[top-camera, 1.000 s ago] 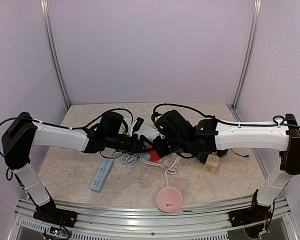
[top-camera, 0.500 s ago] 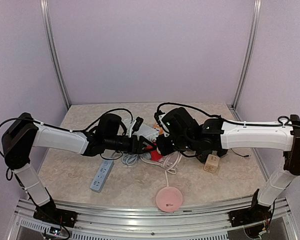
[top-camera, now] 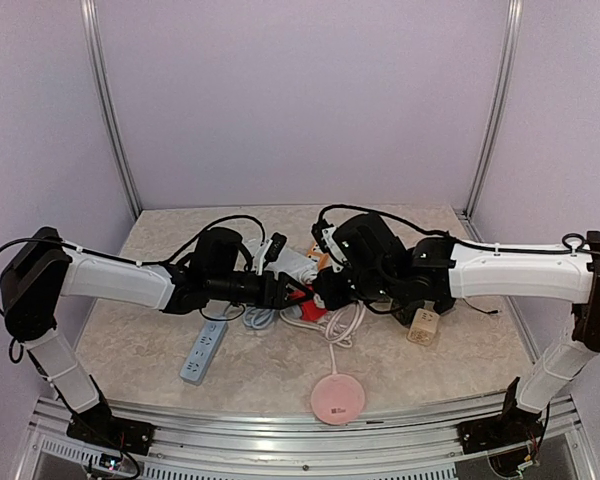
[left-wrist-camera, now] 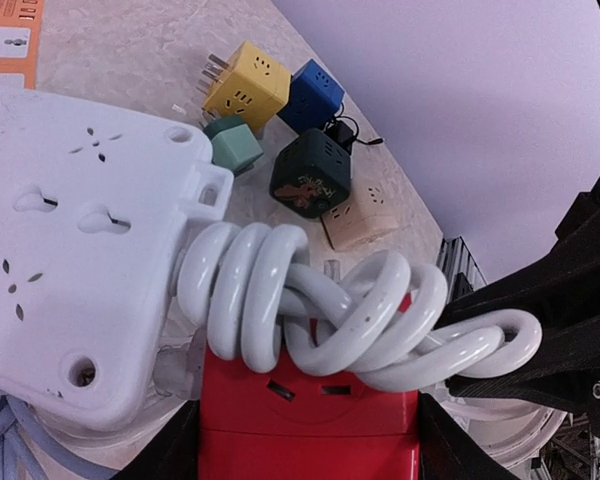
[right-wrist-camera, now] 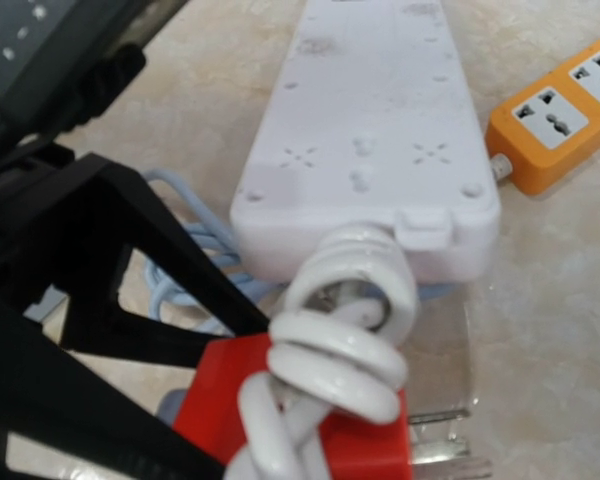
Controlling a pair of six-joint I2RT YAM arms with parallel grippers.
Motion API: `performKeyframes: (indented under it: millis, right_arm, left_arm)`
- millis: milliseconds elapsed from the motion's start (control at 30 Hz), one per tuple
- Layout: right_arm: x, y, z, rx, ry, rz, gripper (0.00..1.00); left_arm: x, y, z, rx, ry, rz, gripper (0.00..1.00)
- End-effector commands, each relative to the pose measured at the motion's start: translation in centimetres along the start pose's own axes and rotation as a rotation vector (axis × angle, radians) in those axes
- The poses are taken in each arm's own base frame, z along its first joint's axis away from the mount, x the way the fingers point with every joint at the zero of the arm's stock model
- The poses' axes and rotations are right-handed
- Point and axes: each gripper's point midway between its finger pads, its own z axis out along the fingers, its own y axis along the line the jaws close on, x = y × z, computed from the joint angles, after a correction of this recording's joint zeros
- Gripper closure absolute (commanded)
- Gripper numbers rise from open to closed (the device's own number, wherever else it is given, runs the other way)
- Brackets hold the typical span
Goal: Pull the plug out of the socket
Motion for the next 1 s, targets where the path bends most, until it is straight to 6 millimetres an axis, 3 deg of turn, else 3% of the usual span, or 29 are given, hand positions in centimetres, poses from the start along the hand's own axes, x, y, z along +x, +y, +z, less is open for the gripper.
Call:
performKeyframes:
  millis: [0, 233, 467, 633, 967]
  right_arm:
    - [-4.0, -0.7, -2.6, 0.073, -0.144, 0.026, 1.0]
    - [-4.1, 3.4, -2.5, 0.037, -0.147, -0.032, 1.0]
    - [-4.2, 5.4, -2.4, 0.018, -0.147, -0.066, 1.0]
    - [-4.8, 3.7, -3.2, 0.082, -0.165, -0.063, 1.0]
    - [-5.1, -2.2, -3.3, 0.092, -0.168, 0.051, 1.0]
  left_arm:
    - [-0.2, 3.0, -1.1, -0.086, -0.004, -0.099, 0.8]
    - [-0.2, 4.7, -0.7, -0.135, 0.0, -0.166, 0.8]
    - [-0.2, 5.4, -0.6, -0.158, -0.002, -0.188, 0.8]
    - [0.0, 5.1, -0.7, -0.138, 0.002, -0.161, 0.8]
    - [0.5, 1.2, -0.9, -0.035, 0.01, 0.031, 0.8]
